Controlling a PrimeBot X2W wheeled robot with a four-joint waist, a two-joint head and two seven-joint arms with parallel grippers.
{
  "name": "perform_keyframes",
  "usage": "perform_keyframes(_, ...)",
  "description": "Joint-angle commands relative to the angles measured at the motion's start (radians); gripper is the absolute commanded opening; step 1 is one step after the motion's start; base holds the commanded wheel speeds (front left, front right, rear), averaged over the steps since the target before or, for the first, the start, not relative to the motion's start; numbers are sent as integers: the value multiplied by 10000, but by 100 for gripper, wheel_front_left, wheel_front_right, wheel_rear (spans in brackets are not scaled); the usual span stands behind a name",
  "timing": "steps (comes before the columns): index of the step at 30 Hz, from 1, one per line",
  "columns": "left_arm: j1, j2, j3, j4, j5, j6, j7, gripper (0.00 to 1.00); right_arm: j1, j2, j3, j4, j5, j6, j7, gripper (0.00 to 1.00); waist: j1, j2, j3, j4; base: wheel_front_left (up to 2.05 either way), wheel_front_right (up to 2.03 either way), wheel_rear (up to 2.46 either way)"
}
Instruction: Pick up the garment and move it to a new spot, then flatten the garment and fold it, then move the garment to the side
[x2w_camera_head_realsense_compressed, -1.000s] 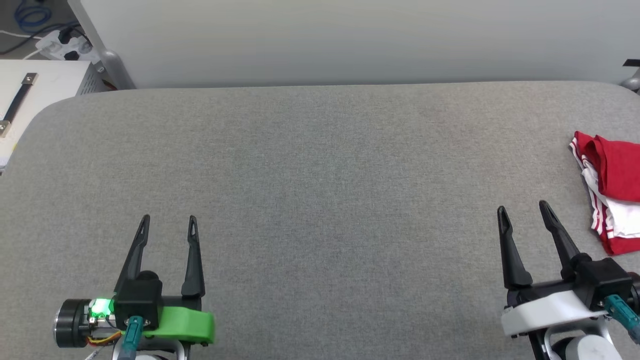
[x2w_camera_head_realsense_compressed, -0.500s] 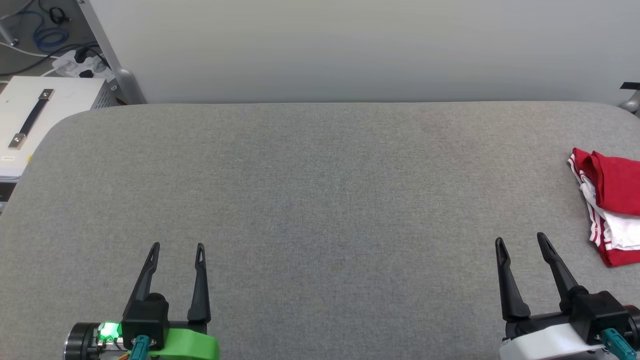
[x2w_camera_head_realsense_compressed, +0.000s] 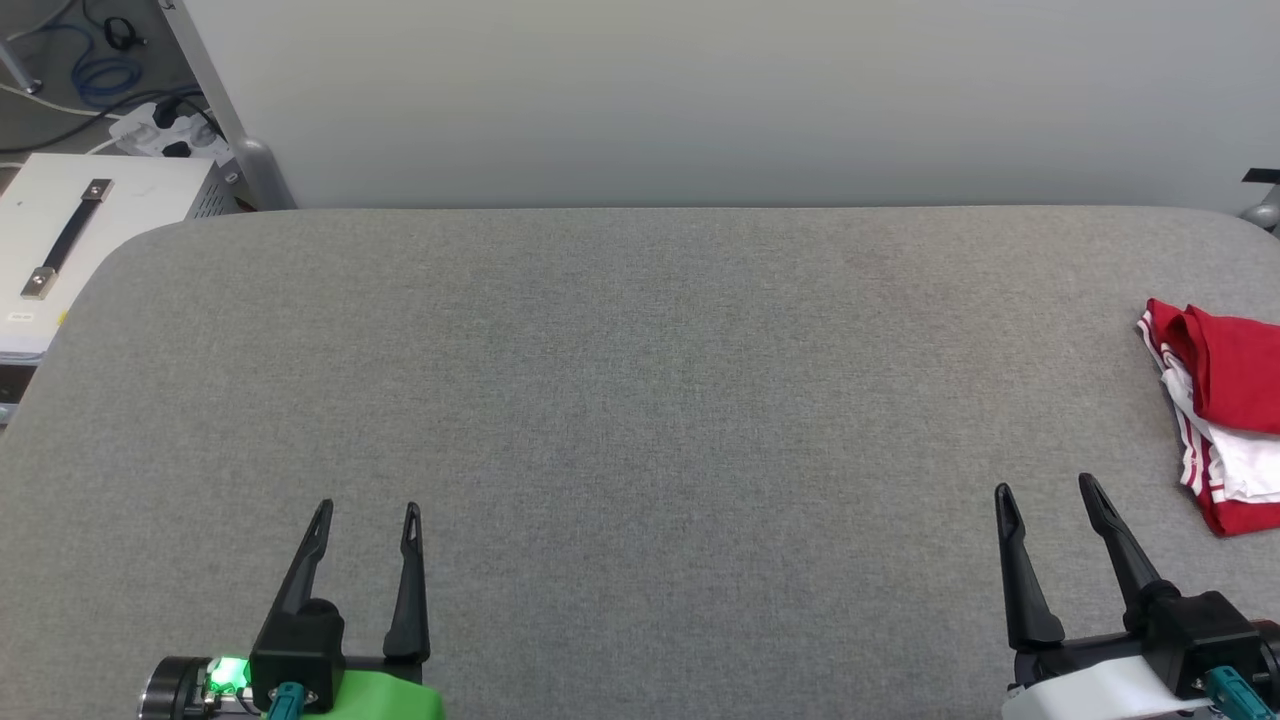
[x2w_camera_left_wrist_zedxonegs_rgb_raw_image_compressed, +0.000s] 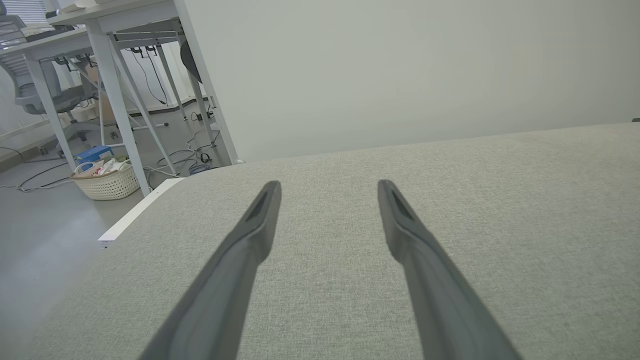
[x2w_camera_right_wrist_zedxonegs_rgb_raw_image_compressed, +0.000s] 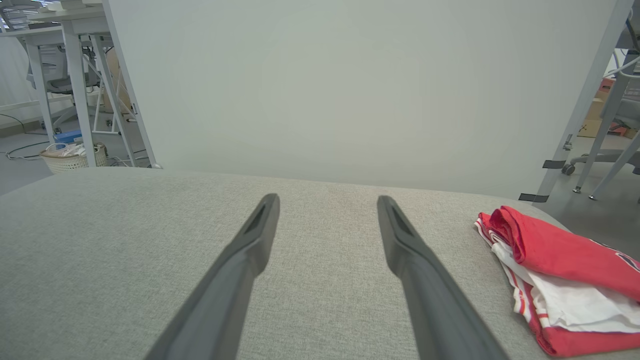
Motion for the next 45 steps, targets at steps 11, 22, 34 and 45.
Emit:
perform_keyframes(11, -52, -49, 8, -3, 15, -11, 110, 0, -54, -15, 5, 43, -14, 0, 99, 0, 1, 0, -6, -22, 0, 0, 0)
perform_keyframes(22, -164, -134, 83, 3, 46, -61, 332, 0, -178, -4, 13, 120, -49, -1, 324, 0, 1, 0, -22, -76, 0, 0, 0)
perform_keyframes(34, -285, -225, 163, 10, 80, -115, 573, 0, -312, 7, 22, 202, -86, -2, 567, 0, 1, 0, -40, -134, 0, 0, 0)
perform_keyframes(45, -394, -309, 236, 16, 111, -164, 790, 0, -434, 18, 30, 277, -119, -2, 786, 0, 1, 0, -56, -186, 0, 0, 0)
